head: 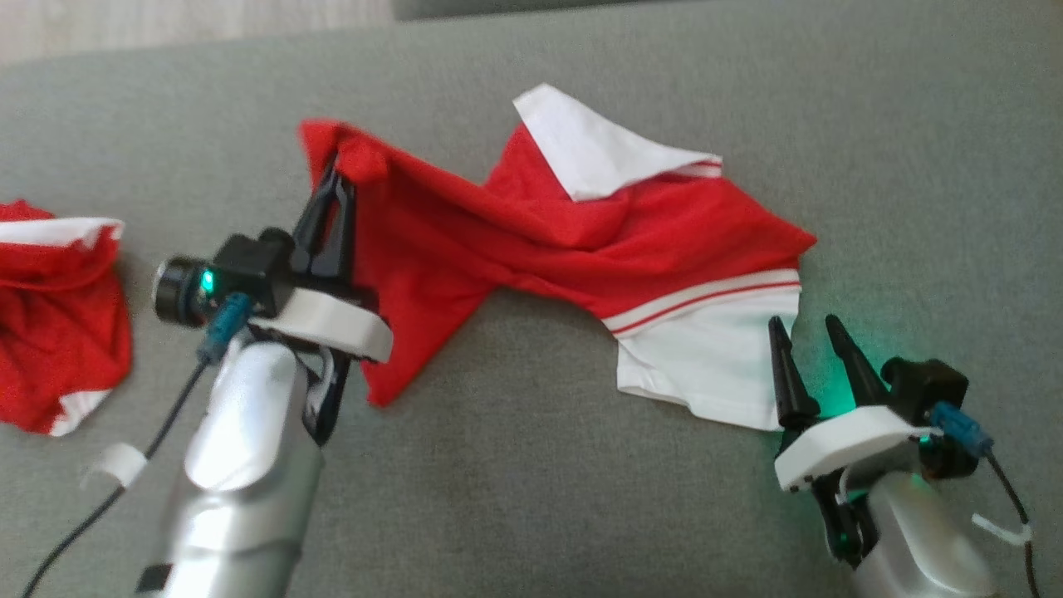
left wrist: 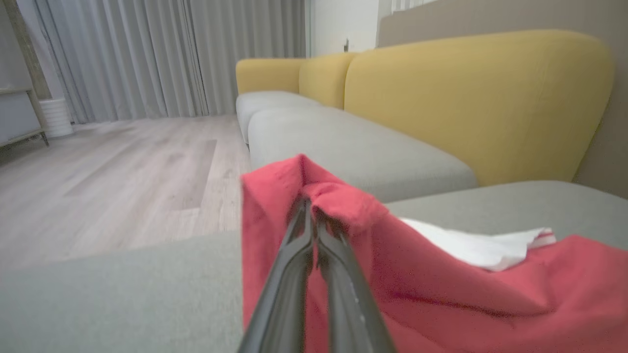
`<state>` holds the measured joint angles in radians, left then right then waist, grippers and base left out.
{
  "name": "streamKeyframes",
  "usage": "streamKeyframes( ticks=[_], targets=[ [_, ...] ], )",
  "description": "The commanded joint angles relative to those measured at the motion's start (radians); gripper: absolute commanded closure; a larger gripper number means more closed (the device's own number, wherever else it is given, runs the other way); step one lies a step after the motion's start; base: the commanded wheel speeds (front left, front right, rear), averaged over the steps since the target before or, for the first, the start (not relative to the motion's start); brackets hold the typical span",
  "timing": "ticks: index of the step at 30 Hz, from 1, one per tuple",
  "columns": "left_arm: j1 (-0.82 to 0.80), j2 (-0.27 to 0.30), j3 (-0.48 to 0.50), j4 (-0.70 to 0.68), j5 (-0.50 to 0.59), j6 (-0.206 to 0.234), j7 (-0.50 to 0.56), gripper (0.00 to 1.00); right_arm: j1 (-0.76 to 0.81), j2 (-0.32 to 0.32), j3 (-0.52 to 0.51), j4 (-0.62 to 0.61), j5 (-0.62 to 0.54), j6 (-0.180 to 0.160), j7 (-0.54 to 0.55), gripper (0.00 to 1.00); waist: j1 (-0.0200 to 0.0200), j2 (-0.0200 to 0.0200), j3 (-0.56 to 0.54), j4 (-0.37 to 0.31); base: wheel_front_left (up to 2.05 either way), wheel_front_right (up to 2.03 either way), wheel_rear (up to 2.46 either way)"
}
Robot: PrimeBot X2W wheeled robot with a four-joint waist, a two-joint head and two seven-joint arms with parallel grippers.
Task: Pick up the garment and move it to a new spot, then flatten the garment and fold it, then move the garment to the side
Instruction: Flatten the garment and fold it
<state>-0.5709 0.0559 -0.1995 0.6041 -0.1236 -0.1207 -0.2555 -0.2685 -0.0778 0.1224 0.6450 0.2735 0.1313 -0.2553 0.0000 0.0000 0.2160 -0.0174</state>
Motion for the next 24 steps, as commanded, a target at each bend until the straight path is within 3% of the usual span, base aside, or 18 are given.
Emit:
streamKeyframes(
  ticks=[1, 7, 11, 16, 19, 24],
  targets=[
    [-0.043, 0.036, 0.020, -0.043, 0.001, -0.002, -0.006, 1.00, 0.010, 0.005, 0.021, -0.021, 0.004, -0.001, -0.006, 0.00, 0.0000, 0.0000, -0.039, 0.017, 0.00, 0.00, 0.00],
    [-0.157, 0.107, -0.087, -0.125, -0.058, -0.009, -0.006, 1.00, 0.041, 0.019, 0.031, -0.004, 0.023, -0.001, -0.006, 0.00, 0.0000, 0.0000, -0.124, 0.026, 0.00, 0.00, 0.00],
    [-0.264, 0.161, -0.156, -0.095, -0.150, -0.010, -0.006, 1.00, 0.060, 0.024, 0.037, 0.005, 0.030, -0.001, -0.006, 0.00, 0.0000, 0.0000, -0.155, 0.017, 0.00, 0.00, 0.00],
    [-0.370, 0.229, -0.214, -0.061, -0.186, -0.010, -0.006, 1.00, 0.070, 0.026, 0.039, 0.007, 0.032, -0.001, -0.006, 0.00, 0.0000, 0.0000, -0.163, -0.005, 0.00, 0.00, 0.00],
    [-0.357, 0.244, -0.213, -0.048, -0.200, -0.010, -0.006, 1.00, 0.071, 0.027, 0.035, 0.005, 0.034, -0.001, -0.006, 0.00, 0.0000, 0.0000, -0.162, -0.012, 0.00, 0.00, 0.00],
    [-0.181, 0.253, -0.170, -0.027, -0.221, -0.004, -0.006, 1.00, 0.079, 0.027, 0.032, -0.002, 0.047, -0.001, -0.006, 0.00, 0.0000, 0.0000, -0.157, -0.003, 0.00, 0.00, 0.00]
  ],
)
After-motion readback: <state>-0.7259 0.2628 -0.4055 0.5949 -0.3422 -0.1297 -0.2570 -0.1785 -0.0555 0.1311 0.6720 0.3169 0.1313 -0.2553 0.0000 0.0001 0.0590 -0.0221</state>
